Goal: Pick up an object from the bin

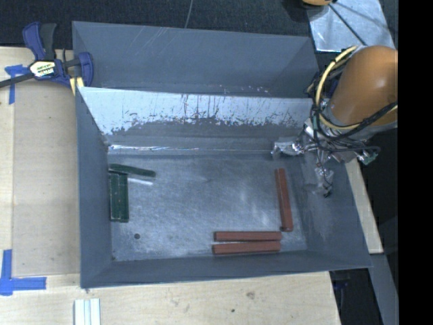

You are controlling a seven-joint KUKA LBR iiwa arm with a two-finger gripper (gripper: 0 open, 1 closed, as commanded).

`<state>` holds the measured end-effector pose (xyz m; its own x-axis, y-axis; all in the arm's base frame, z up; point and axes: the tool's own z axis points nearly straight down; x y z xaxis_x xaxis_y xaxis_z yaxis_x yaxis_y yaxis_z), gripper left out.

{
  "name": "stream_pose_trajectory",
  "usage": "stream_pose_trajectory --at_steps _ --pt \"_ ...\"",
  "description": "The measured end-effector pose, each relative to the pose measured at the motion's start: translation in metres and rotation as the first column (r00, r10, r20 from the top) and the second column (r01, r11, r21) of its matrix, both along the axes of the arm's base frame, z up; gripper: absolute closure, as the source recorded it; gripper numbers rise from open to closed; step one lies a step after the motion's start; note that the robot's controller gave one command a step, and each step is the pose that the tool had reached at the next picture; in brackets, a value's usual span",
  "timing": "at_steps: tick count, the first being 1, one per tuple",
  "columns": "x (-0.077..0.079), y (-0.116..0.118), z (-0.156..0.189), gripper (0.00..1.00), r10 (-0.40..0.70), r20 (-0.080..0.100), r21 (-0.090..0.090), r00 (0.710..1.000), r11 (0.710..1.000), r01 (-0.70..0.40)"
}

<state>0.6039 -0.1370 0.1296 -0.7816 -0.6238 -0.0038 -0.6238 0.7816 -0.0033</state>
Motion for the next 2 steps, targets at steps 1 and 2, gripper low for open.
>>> stream_pose_trajectory --at_steps 1,2 --pt "-0.0037 0.0276 -0.0597 0.00 0.173 -0.002 0.000 0.985 0.985 -0.173" --pt "0.0038 0.0219 -0.0585 1.00 0.406 0.001 -0.001 0.914 0.914 -0.406"
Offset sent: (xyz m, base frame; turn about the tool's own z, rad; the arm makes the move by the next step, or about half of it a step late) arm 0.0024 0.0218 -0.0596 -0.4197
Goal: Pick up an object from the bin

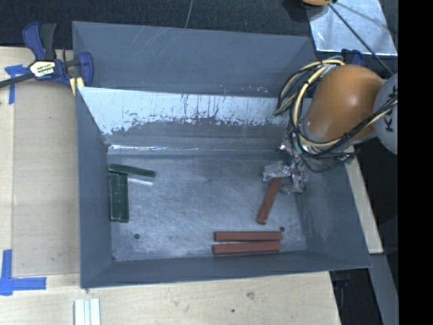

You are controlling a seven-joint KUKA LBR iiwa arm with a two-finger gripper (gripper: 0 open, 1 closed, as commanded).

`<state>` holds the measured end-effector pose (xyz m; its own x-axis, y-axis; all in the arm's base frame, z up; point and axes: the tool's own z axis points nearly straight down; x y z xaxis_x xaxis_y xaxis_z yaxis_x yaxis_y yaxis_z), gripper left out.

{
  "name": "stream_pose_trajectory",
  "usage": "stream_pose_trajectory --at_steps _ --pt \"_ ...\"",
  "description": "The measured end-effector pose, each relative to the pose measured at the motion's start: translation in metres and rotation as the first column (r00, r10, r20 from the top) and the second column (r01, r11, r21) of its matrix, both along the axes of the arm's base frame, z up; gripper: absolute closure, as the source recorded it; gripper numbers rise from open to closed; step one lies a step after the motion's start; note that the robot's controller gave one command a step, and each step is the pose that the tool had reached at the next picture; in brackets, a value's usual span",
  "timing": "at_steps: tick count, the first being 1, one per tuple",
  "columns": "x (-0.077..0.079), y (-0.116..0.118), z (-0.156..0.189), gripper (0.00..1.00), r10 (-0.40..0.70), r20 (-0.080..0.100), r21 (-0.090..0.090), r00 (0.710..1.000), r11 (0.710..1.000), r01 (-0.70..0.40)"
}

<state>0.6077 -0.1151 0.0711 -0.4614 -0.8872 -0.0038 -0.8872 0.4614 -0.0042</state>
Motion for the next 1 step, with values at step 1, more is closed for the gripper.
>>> stream_pose_trajectory --at_steps 1 --pt "0.0000 0.0000 0.0000 1.00 0.000 0.000 0.000 1.000 1.000 0.000"
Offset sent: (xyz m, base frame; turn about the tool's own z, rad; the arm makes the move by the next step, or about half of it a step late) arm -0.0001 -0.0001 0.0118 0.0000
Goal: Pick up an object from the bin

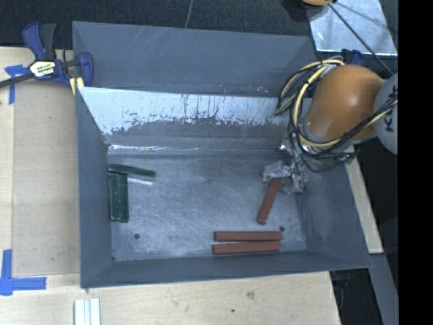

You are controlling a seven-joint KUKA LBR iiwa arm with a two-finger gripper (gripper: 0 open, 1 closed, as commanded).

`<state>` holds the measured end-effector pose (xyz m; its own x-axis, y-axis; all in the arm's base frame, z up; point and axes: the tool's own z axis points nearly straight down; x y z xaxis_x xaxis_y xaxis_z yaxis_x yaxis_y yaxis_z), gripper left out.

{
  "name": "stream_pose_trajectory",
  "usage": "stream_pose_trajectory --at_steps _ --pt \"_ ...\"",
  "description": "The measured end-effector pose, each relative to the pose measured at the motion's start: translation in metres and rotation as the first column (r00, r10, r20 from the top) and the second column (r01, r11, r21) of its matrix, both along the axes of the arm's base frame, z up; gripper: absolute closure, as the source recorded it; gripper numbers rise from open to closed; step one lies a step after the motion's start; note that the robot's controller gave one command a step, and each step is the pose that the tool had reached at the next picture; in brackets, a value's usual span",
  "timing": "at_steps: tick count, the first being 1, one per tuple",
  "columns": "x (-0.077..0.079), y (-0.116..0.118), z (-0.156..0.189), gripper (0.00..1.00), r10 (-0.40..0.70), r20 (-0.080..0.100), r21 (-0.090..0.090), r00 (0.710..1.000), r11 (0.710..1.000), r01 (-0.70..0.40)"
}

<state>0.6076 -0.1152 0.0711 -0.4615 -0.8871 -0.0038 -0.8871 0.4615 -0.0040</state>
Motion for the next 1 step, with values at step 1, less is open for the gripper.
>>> stream_pose_trajectory --at_steps 1 --pt "-0.0002 0.0001 0.0010 1.00 0.000 0.000 0.000 1.000 1.000 0.000"
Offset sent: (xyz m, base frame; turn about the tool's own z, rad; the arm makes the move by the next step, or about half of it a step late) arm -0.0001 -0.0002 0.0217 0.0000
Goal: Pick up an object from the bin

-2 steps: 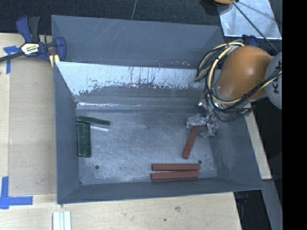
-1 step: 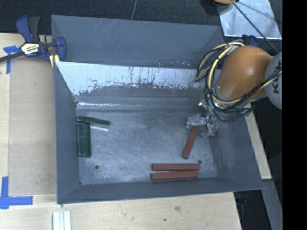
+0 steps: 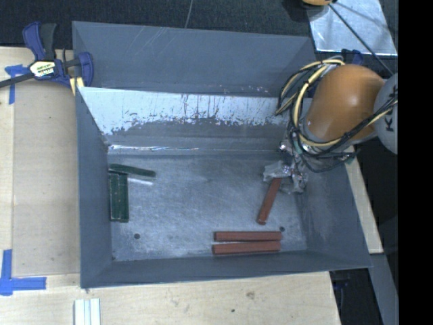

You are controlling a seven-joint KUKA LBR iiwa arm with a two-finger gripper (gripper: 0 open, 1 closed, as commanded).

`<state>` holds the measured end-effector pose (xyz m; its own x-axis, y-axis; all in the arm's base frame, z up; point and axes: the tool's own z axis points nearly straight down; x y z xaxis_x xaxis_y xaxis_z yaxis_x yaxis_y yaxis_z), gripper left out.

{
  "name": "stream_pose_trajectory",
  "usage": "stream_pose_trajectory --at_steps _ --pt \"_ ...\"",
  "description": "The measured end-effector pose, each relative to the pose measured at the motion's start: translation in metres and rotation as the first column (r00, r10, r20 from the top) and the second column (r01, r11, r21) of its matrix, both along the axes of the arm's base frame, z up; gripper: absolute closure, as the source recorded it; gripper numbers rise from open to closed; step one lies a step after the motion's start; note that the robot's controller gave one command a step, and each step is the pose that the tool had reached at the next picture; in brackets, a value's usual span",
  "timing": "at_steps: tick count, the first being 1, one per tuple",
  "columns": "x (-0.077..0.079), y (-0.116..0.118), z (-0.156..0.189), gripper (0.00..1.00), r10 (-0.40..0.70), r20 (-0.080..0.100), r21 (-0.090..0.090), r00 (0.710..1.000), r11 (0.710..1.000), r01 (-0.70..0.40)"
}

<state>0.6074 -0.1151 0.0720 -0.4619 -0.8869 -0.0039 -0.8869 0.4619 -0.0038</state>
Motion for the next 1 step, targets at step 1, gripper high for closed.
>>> stream_pose_trajectory --at_steps 1 --pt "-0.0003 0.0001 0.0047 1.00 0.000 -0.002 0.000 1.000 1.000 0.000"
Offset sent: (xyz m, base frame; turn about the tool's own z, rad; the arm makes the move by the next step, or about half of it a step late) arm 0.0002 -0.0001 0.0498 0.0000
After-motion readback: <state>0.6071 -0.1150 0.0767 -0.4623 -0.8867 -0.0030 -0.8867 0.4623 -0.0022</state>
